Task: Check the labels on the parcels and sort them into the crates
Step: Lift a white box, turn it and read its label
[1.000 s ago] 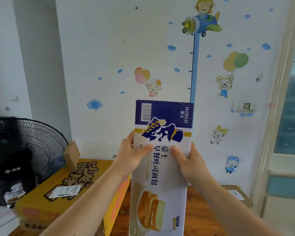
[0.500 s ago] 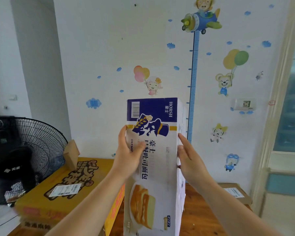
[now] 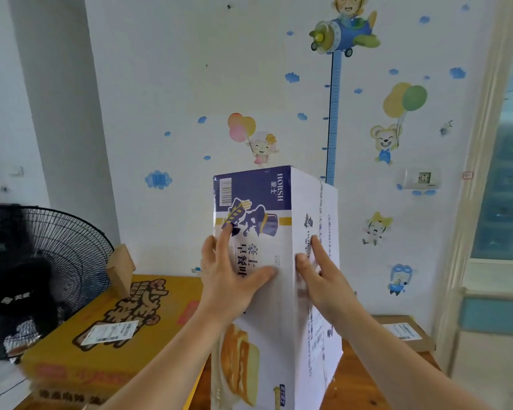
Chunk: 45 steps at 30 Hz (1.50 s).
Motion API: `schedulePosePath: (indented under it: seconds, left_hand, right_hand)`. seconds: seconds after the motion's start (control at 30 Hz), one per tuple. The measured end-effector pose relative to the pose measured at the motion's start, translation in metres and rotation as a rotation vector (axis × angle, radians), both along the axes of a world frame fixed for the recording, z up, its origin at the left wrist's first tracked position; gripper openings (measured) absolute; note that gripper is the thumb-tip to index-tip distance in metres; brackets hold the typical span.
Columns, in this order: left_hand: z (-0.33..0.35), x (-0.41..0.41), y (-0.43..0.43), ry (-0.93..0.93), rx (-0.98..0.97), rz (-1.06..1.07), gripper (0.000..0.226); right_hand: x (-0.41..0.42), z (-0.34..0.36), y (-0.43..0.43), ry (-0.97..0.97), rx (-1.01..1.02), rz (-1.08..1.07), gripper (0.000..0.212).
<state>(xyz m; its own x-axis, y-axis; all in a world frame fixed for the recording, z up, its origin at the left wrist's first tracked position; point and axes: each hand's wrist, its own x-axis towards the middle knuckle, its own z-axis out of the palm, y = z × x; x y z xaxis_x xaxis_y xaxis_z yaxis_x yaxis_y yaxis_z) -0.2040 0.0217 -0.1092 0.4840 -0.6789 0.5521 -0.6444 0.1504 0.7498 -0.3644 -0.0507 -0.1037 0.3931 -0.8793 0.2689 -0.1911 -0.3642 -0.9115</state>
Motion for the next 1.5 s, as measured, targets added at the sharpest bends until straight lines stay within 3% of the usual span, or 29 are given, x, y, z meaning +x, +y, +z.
schedulePosePath:
  seconds: [0.13, 0.23, 0.3, 0.53, 0.67, 0.87, 1.07, 1.37, 1.5]
  left_hand:
    - [0.002, -0.002, -0.001, -0.121, 0.075, -0.025, 0.114]
    - [-0.002, 0.0, 0.0, -0.069, 0.004, -0.076, 0.101]
    - [-0.004, 0.001, 0.0, -0.034, -0.001, -0.085, 0.101]
    - [-0.002, -0.004, -0.006, -0.091, 0.169, 0.016, 0.148]
    - [-0.004, -0.007, -0.007, -0.134, 0.242, 0.045, 0.143]
    - [-0.008, -0.009, -0.009, -0.026, 0.266, -0.017, 0.137]
    - [-0.004, -0.01, -0.009, -0.084, 0.305, 0.017, 0.15]
    - [-0.005, -0.012, -0.006, -0.071, 0.101, 0.038, 0.124]
    - [-0.001, -0.009, -0.004, -0.133, 0.122, 0.05, 0.139]
  right_hand:
    - [-0.003, -0.005, 0.0, -0.018, 0.025, -0.032, 0.083]
    - [-0.002, -0.007, -0.001, -0.049, 0.029, -0.053, 0.057]
    - [-0.004, -0.005, 0.0, -0.042, 0.01, -0.059, 0.054]
    - [-0.001, -0.009, 0.002, 0.019, -0.015, -0.083, 0.062]
    - [0.0, -0.017, 0.002, 0.024, 0.006, -0.102, 0.063]
    - [0.002, -0.017, -0.002, 0.098, -0.033, -0.125, 0.065]
    - [0.005, -0.021, -0.001, 0.11, -0.026, -0.141, 0.067]
    - [0.006, -0.021, 0.006, 0.149, -0.082, -0.122, 0.059]
    - [0.008, -0.022, 0.006, 0.137, -0.095, -0.129, 0.058]
